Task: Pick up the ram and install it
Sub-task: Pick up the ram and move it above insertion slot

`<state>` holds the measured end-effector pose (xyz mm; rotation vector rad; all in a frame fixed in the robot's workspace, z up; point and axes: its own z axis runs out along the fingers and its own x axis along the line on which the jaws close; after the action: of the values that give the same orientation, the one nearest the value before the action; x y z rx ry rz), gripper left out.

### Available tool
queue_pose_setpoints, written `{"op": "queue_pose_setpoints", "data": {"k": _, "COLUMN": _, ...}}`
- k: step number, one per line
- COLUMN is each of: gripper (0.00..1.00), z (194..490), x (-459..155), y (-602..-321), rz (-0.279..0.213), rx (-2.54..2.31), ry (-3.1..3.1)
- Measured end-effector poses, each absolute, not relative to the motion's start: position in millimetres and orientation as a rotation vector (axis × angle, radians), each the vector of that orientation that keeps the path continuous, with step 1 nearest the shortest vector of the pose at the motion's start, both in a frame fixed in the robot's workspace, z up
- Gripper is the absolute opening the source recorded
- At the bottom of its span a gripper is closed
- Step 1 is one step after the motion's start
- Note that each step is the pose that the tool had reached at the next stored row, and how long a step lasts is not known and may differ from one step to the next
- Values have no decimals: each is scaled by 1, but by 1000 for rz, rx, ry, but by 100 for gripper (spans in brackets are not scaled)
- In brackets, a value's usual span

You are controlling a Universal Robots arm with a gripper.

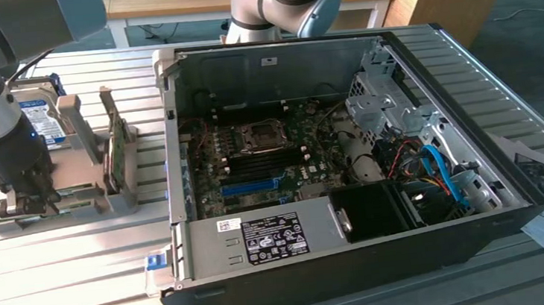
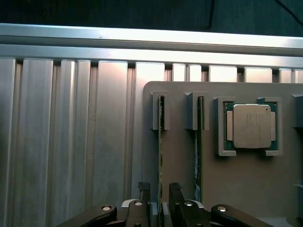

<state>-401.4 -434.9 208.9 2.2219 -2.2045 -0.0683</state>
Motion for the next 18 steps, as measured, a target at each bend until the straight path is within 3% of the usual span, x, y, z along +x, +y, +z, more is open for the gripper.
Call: {"op": "queue_pose_setpoints", "data": {"k": 18, "gripper": 30, "z": 208, "x": -401, "y": -435, "rz": -67, "rx": 2224, "ry": -2204}}
